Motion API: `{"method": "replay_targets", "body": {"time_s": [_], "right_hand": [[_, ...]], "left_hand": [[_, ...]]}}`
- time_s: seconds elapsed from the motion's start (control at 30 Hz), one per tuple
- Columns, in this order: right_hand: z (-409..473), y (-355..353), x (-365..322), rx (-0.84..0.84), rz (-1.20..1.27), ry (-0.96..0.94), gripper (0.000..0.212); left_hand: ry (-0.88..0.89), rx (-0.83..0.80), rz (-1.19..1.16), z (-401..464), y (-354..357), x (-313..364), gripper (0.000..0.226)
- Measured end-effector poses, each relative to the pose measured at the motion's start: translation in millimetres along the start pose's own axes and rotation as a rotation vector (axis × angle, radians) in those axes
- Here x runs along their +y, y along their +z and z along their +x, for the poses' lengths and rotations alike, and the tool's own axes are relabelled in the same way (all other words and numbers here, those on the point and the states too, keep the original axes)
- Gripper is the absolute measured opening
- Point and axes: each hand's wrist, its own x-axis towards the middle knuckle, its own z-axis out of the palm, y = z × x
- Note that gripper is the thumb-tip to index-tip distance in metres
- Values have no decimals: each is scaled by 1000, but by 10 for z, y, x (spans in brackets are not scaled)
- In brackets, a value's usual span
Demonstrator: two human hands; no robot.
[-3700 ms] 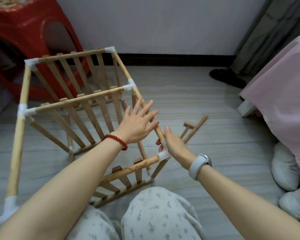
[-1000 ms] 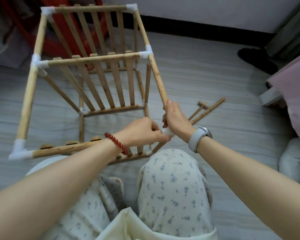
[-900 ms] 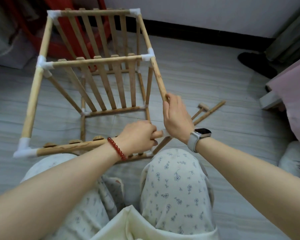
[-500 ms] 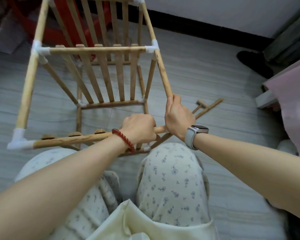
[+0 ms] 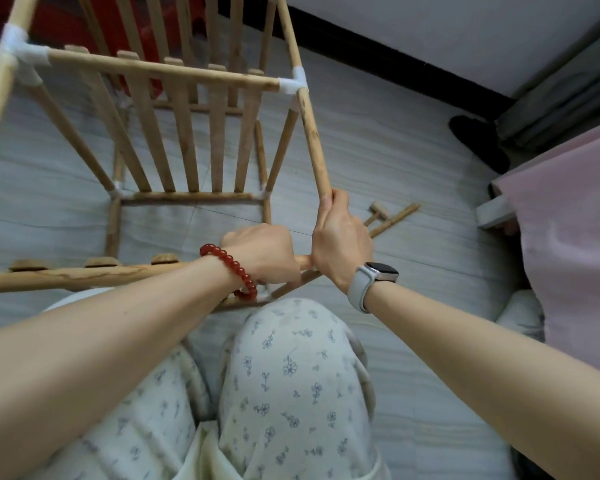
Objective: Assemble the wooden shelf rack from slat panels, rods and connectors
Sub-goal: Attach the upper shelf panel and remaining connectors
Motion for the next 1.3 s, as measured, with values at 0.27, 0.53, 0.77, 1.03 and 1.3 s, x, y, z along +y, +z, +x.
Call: {"method": "replay_targets", "body": {"time_s": [0.27, 0.53, 0.77, 1.03, 1.3], "right_hand": [[-25, 29, 25, 0, 40, -1, 28], [-7, -22, 103, -235, 675, 179, 29], [-159, -161, 424, -507, 877, 184, 32], [-171, -234, 393, -654, 871, 163, 29], [-201, -57, 351, -370, 630, 46, 38]], "left_hand": [[47, 0, 54, -95, -5, 43, 22], [267, 164, 316, -248, -17, -64, 20], [184, -57, 237, -273, -174, -304, 49], [99, -49, -535, 207, -459, 8, 55], [-185, 446, -1232, 850, -244, 717, 38]]}}
